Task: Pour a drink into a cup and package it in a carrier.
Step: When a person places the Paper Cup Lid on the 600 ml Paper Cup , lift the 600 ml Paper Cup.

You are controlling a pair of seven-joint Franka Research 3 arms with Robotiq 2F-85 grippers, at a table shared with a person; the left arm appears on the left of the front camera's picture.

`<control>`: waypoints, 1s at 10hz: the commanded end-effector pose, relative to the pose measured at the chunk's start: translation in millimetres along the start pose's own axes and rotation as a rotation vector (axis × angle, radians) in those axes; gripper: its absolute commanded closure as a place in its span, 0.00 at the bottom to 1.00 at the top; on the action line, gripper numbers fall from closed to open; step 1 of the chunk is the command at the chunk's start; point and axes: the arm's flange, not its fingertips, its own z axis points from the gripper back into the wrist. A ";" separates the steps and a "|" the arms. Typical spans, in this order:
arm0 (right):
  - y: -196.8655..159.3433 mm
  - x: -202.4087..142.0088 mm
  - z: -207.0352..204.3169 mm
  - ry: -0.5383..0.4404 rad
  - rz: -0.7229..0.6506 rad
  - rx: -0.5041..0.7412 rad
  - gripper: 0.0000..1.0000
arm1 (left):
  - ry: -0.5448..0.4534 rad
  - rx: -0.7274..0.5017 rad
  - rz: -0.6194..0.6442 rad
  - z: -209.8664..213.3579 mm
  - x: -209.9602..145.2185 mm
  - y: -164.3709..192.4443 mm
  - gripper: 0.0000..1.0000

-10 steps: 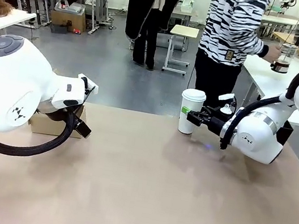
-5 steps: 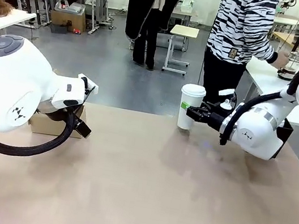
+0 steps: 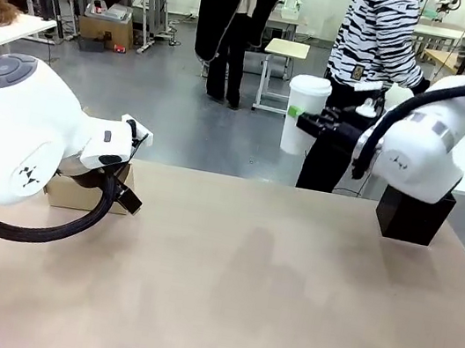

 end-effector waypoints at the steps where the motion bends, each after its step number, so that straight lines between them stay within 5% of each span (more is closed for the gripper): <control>1: 18.8 49.0 37.2 0.032 0.053 0.049 0.20 | -0.001 -0.001 0.000 0.5 -0.1 -0.2 0.00; 6: 76.6 157.2 115.7 0.054 0.089 0.236 0.20 | -0.001 -0.001 0.000 0.5 -0.1 -0.2 0.00; 10: 106.5 188.3 146.5 -0.004 -0.018 0.424 0.20 | -0.001 -0.001 0.000 0.5 -0.1 -0.2 0.00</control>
